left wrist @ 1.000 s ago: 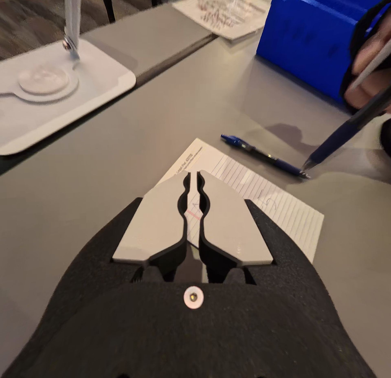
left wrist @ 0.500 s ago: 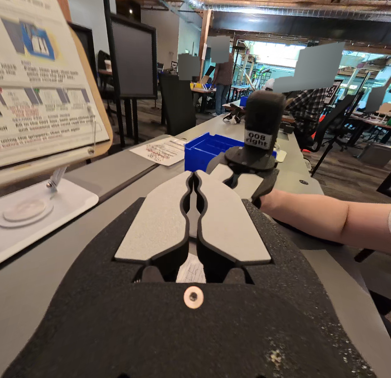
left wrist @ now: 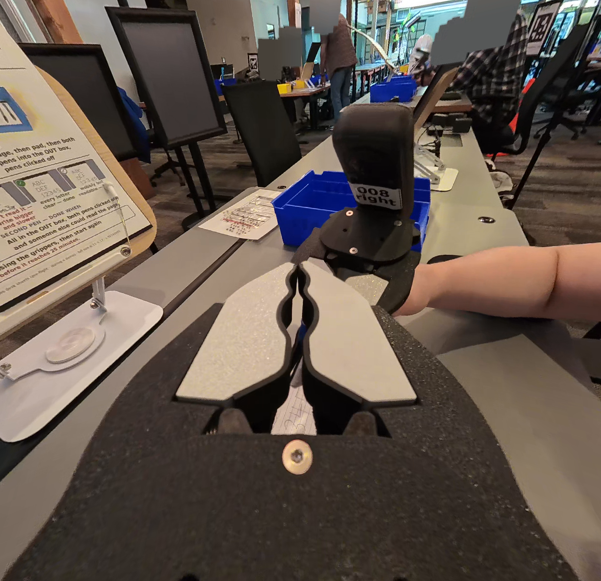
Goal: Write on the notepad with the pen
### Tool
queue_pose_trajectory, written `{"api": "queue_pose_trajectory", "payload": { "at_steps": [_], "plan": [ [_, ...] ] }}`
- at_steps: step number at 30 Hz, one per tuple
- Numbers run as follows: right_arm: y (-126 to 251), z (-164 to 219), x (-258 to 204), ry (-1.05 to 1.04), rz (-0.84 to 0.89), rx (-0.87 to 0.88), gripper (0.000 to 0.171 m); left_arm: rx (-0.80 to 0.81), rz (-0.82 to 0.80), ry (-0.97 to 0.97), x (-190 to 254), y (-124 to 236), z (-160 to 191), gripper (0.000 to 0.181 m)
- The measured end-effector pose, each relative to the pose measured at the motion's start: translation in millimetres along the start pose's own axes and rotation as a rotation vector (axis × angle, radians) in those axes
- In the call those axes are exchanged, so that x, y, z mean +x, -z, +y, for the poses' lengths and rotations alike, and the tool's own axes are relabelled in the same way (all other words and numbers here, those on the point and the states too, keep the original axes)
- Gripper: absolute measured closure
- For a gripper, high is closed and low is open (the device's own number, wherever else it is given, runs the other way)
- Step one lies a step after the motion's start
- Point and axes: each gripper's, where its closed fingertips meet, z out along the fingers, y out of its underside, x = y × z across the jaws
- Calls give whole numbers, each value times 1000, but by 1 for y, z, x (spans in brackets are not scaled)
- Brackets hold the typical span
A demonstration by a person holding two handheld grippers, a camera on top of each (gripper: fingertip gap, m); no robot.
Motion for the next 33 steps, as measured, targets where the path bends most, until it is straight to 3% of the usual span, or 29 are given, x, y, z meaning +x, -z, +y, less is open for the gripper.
{"api": "queue_pose_trajectory", "payload": {
  "at_steps": [9, 33],
  "plan": [
    [9, -6, 9, -71, -8, 40, 167, -100, 4, 9, -4, -6, 19, 181],
    [12, -11, 3, -89, -56, 71, 167, -49, 48, 17, 3, -8, 15, 181]
  ]
}}
